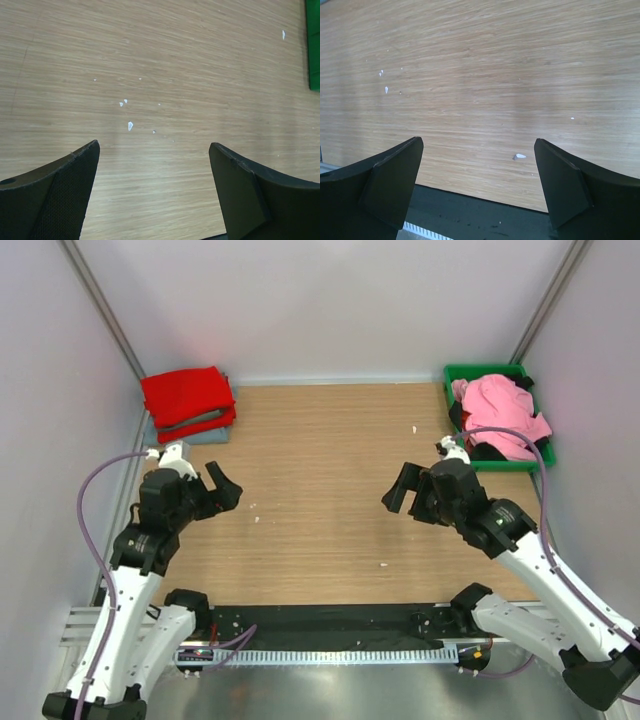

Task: Fold and stack the t-shirts
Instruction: Reset both grippers

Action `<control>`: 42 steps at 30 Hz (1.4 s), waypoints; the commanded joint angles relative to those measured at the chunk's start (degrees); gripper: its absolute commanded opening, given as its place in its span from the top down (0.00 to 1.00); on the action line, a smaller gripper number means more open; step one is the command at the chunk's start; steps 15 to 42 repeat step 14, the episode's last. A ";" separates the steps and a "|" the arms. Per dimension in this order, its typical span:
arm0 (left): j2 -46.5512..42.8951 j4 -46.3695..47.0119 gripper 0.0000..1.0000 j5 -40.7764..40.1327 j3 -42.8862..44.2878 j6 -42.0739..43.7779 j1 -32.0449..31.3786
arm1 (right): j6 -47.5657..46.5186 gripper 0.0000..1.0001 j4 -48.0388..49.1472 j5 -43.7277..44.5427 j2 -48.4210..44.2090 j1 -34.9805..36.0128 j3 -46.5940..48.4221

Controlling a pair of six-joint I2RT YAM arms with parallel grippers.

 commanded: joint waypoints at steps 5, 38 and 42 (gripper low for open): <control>1.46 -1.83 0.07 -5.27 0.52 1.46 -7.27 | 8.06 0.00 -4.88 10.08 -5.52 0.17 1.11; 3.67 -2.62 0.09 -4.99 1.31 1.64 -7.44 | 9.83 0.00 -3.31 11.41 -4.20 0.17 1.99; 3.67 -2.62 0.09 -4.99 1.31 1.64 -7.44 | 9.83 0.00 -3.31 11.41 -4.20 0.17 1.99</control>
